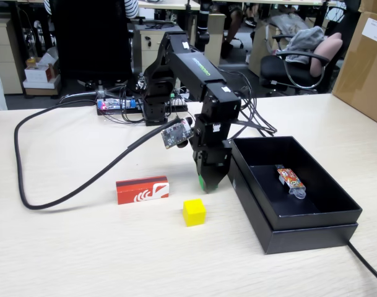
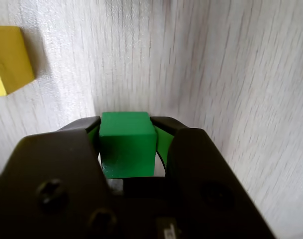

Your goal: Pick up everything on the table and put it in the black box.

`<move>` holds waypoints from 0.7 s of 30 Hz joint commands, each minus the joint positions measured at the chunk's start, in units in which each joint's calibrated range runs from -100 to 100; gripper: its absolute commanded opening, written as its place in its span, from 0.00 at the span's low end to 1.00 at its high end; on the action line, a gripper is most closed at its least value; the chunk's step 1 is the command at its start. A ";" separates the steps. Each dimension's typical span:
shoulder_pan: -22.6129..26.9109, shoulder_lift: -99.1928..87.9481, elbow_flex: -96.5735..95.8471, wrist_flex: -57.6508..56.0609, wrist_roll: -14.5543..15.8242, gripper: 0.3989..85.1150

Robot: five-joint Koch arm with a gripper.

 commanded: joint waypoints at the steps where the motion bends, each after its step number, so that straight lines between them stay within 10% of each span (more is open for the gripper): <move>1: -0.49 -1.71 4.36 0.14 -0.34 0.01; 21: 3.71 -56.67 -7.52 -2.19 -2.25 0.01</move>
